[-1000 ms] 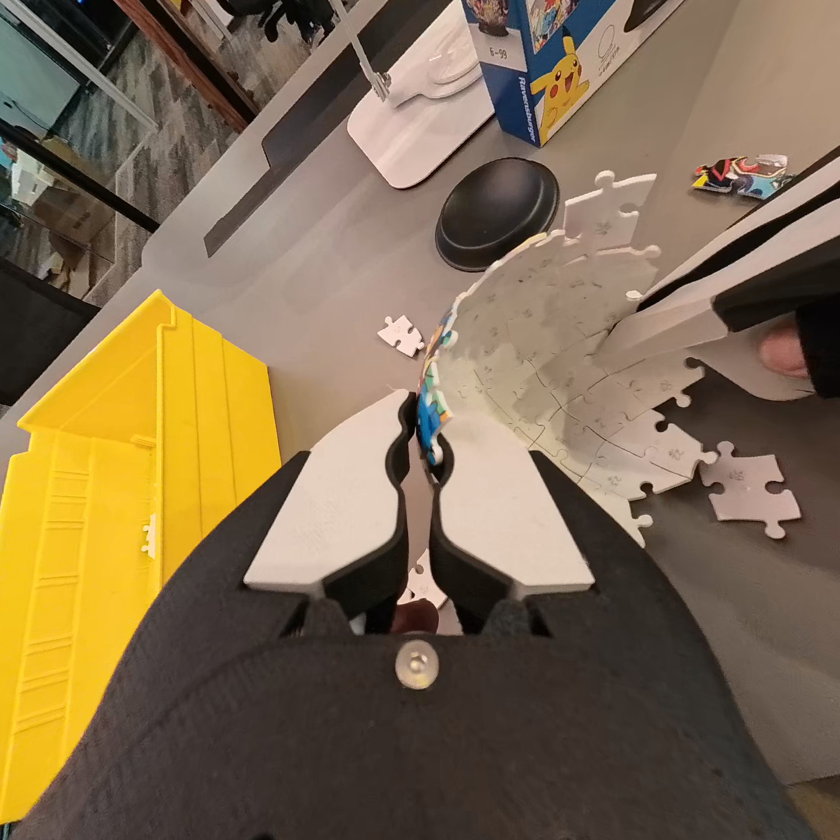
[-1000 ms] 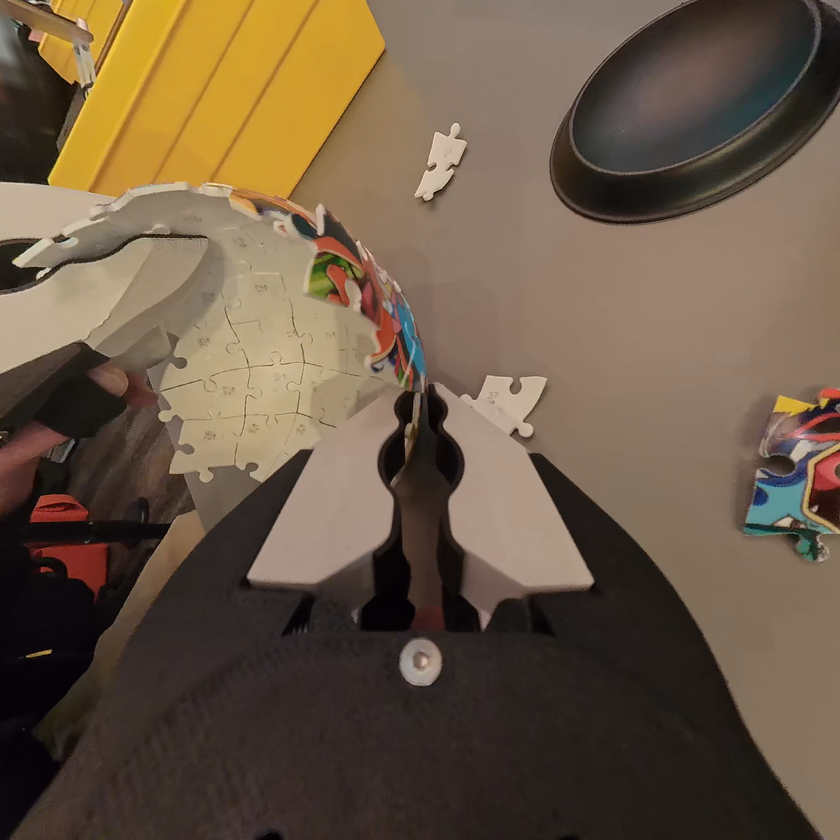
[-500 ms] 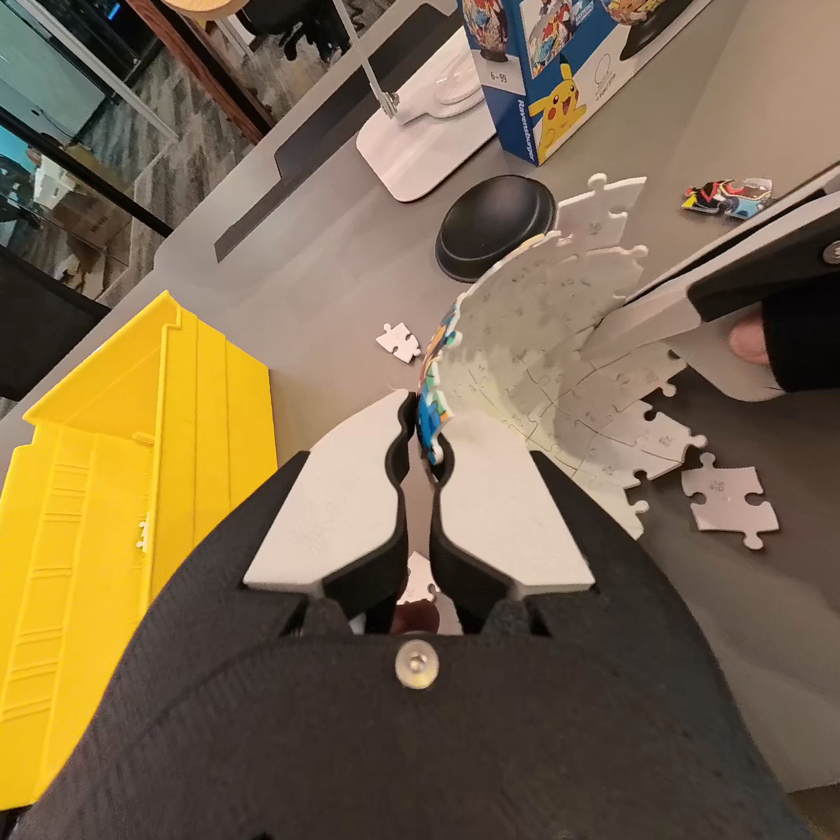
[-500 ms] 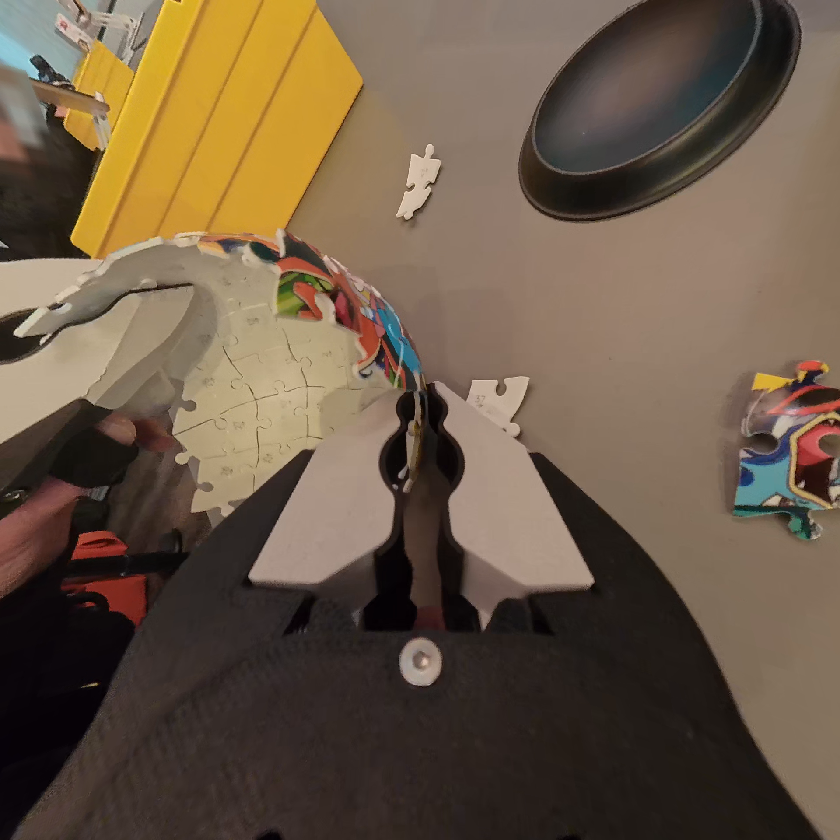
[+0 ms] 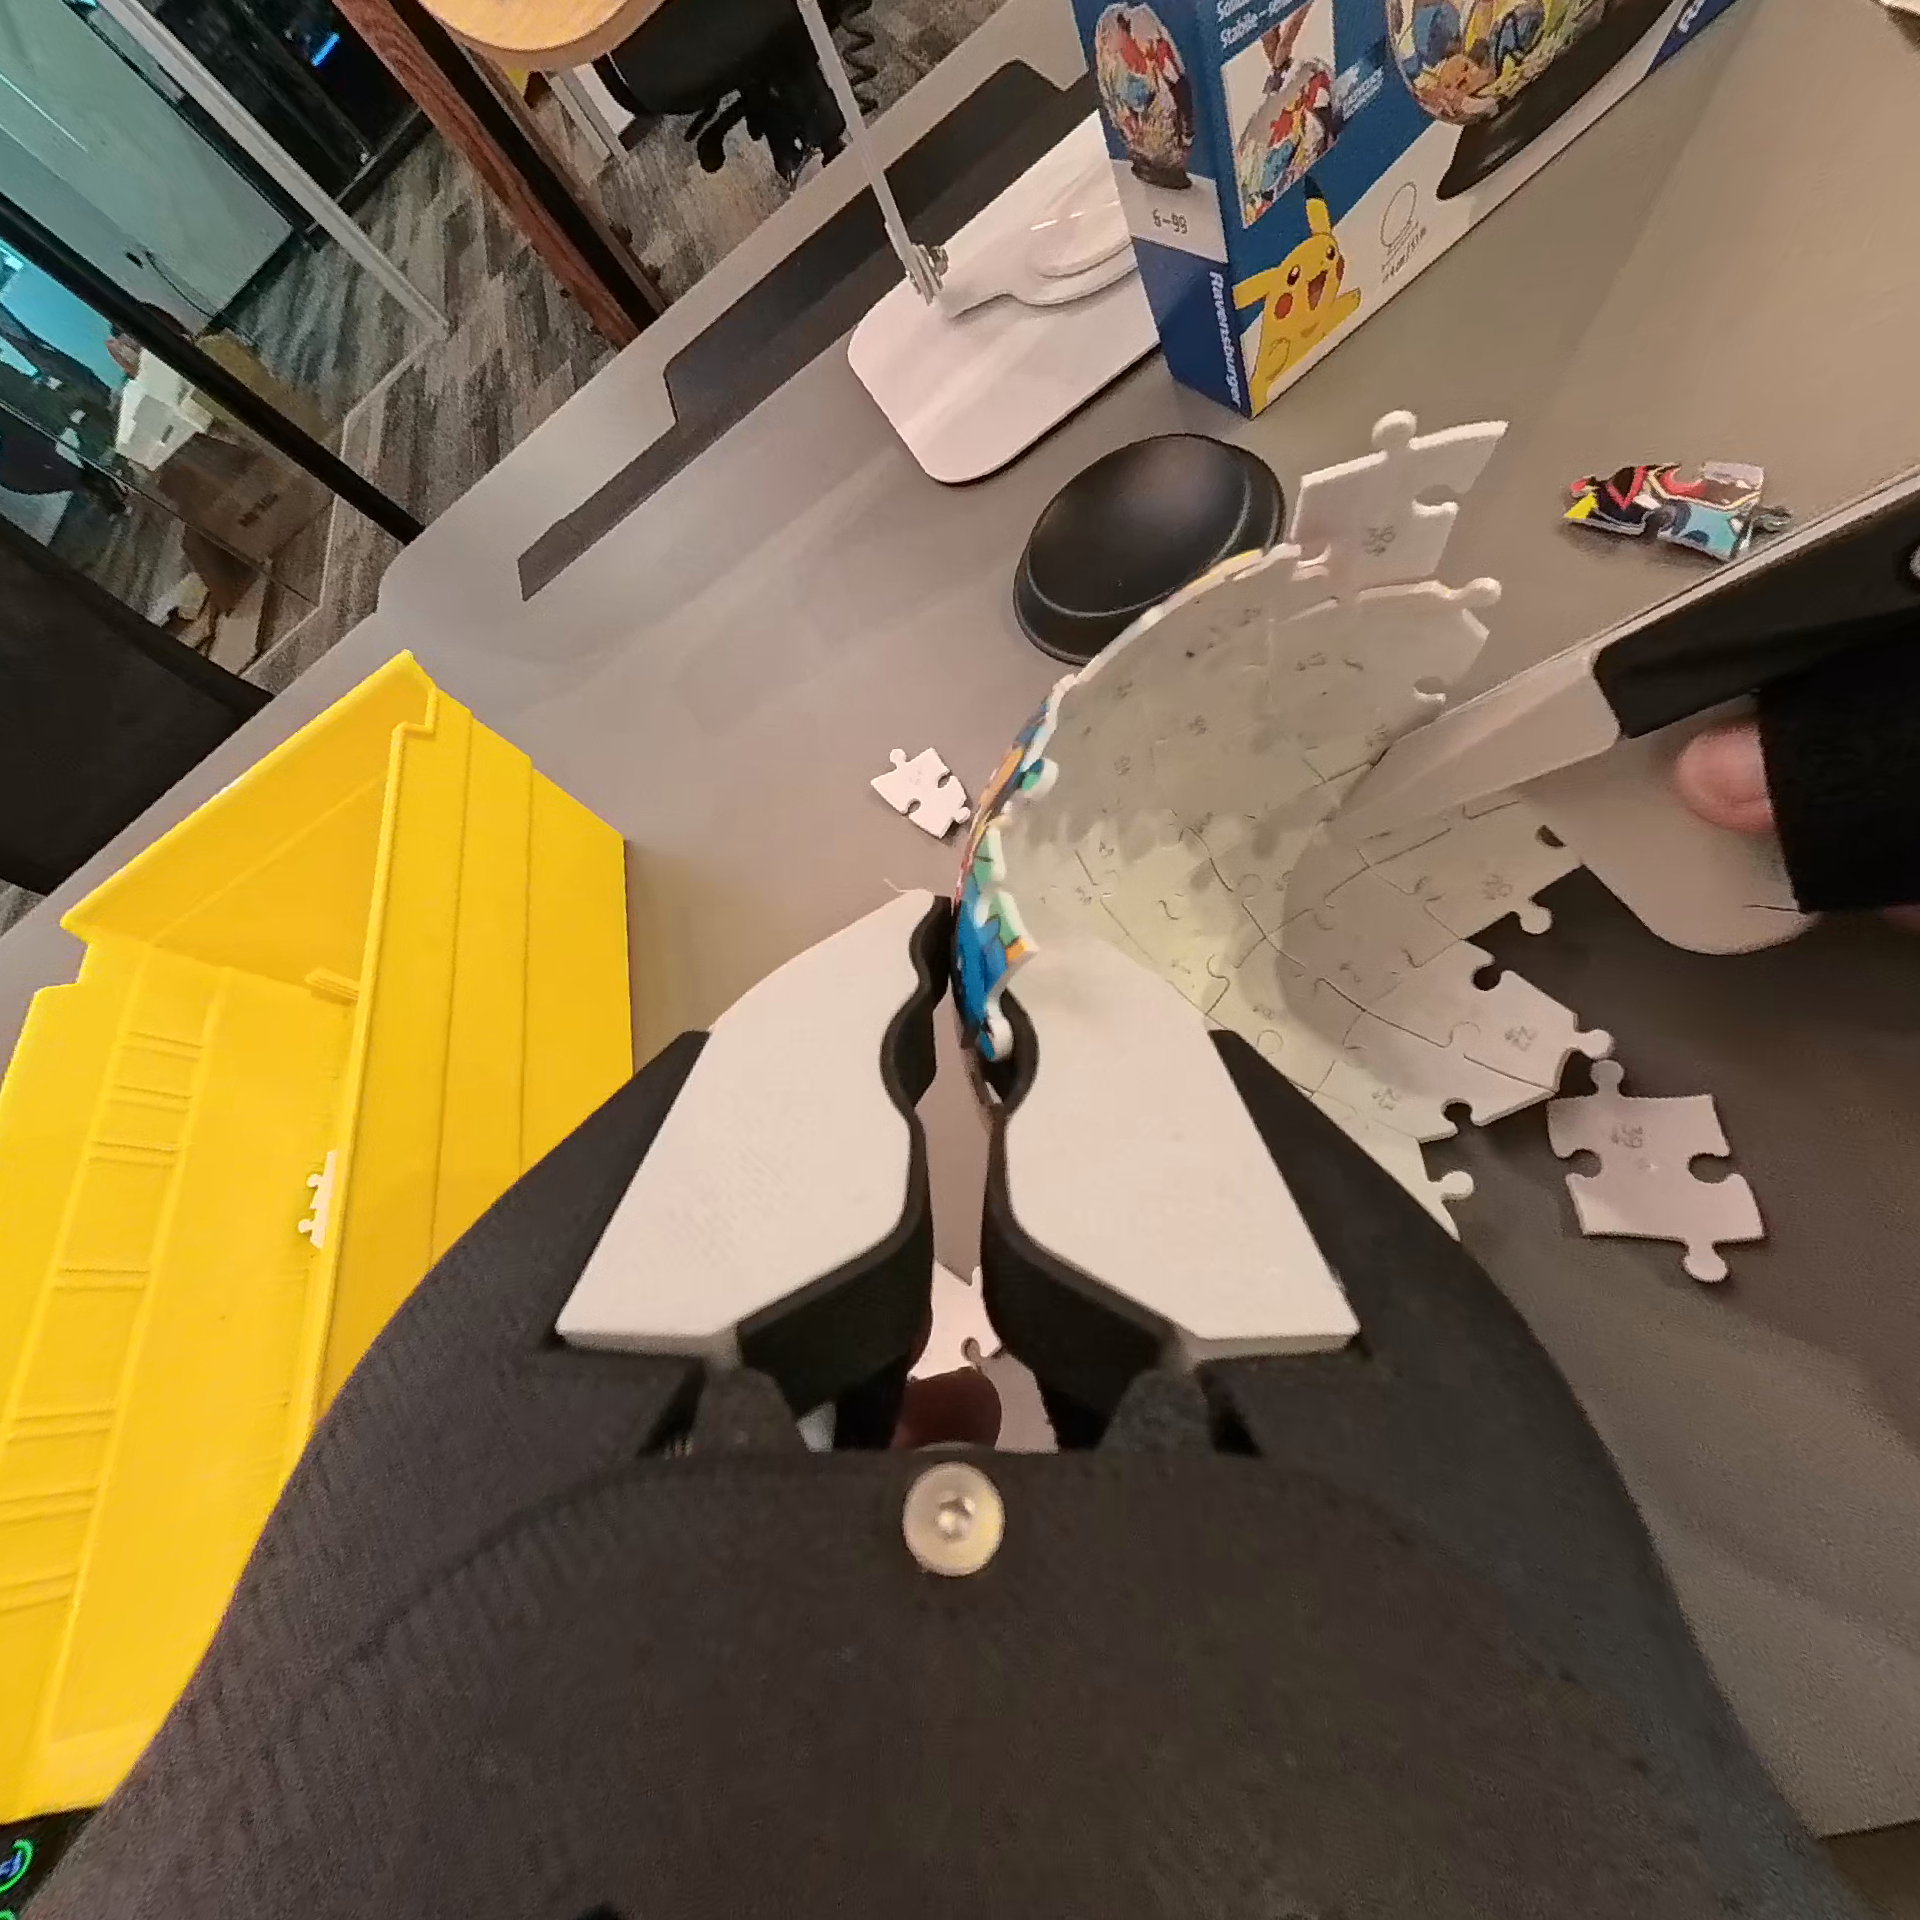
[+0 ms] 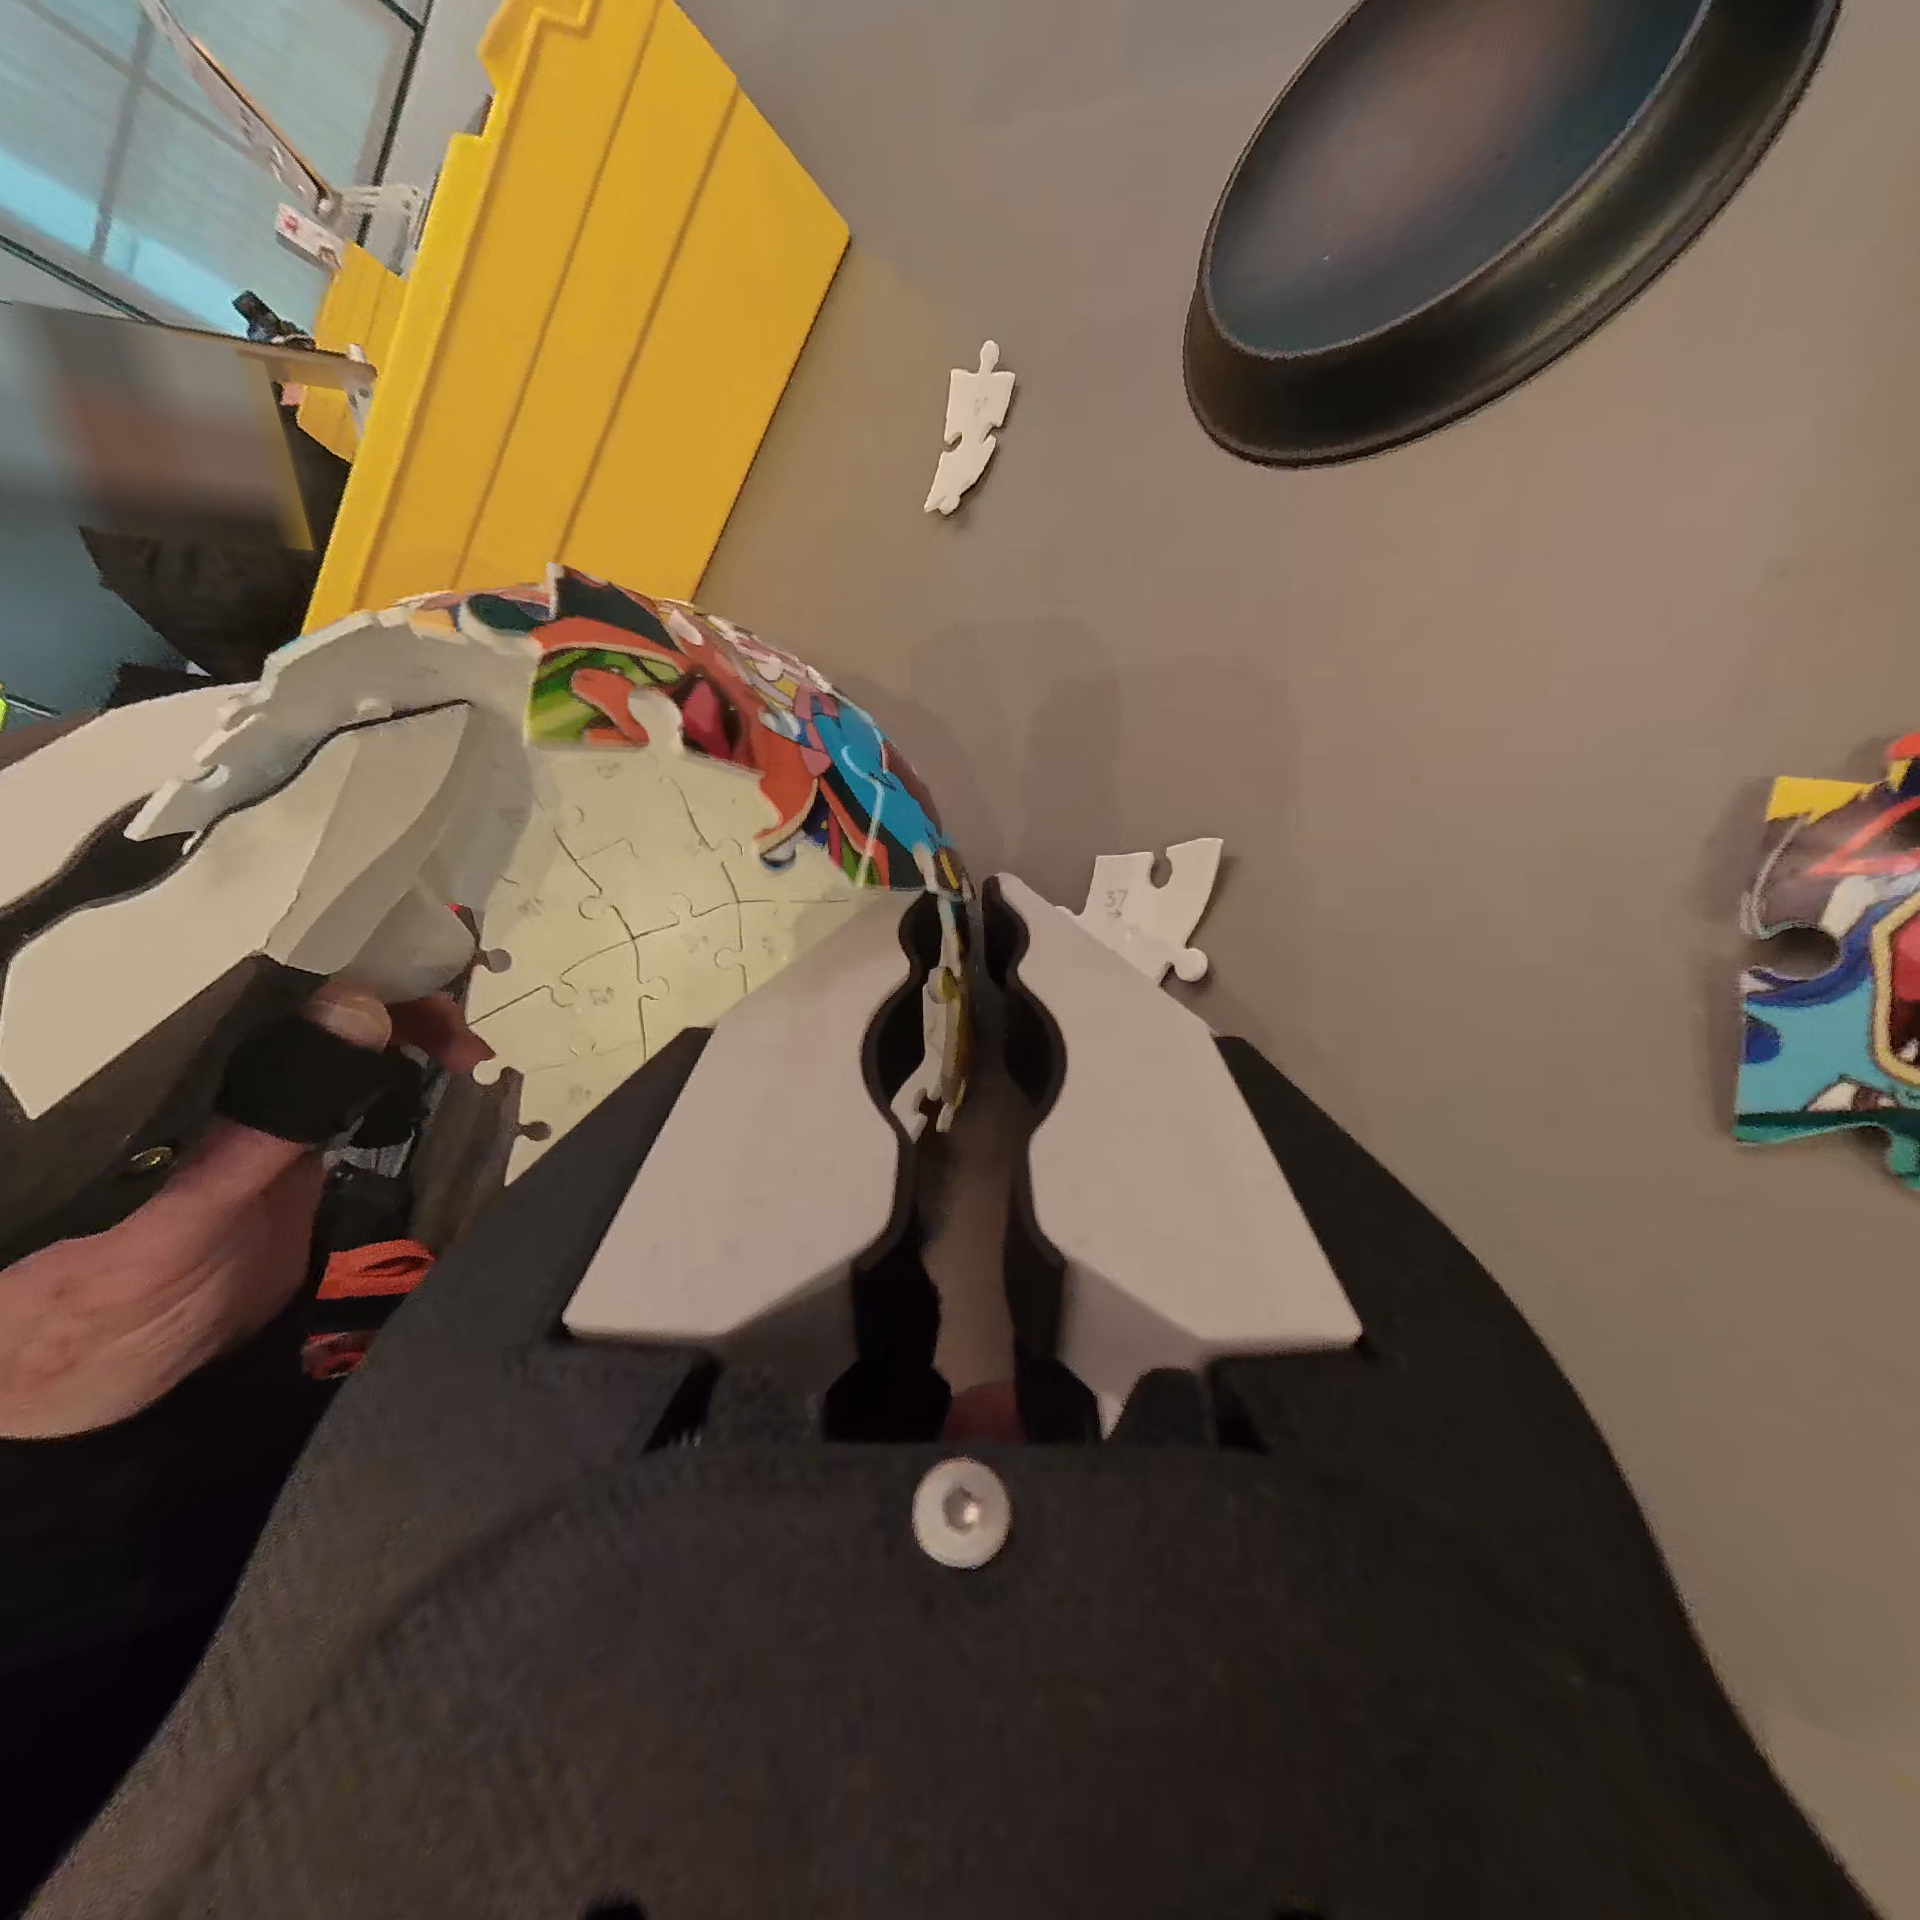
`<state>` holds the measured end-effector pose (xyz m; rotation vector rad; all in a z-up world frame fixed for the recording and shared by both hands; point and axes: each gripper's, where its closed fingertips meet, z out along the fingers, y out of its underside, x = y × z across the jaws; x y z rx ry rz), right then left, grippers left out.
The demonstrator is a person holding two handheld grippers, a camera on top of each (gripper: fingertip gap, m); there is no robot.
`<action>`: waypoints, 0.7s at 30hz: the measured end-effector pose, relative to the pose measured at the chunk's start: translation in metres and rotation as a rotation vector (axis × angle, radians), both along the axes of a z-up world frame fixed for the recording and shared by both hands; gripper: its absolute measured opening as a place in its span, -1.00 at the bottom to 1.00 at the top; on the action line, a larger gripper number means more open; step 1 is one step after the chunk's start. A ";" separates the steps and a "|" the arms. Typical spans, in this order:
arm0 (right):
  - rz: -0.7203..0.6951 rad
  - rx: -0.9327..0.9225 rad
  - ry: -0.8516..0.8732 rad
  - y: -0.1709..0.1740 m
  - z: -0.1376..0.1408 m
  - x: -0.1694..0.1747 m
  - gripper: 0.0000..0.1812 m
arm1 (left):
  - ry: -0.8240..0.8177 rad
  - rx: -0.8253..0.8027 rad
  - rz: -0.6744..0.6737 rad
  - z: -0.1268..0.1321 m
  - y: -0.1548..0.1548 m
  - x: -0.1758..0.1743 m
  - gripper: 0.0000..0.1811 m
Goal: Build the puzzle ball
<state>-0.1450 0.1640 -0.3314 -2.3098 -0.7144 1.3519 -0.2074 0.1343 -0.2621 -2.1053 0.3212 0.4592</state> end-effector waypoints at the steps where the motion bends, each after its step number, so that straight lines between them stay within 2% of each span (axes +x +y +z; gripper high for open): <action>1: -0.003 -0.002 0.001 0.000 0.000 0.000 -0.96 | -0.002 0.000 -0.002 0.000 0.000 0.001 -0.97; 13: -0.024 0.013 -0.019 0.001 -0.002 0.000 -0.97 | 0.019 0.014 0.000 0.000 0.001 0.003 -0.97; 21: -0.044 0.061 0.009 0.007 0.005 0.003 -0.88 | -0.006 0.020 0.008 0.000 0.002 0.001 -0.97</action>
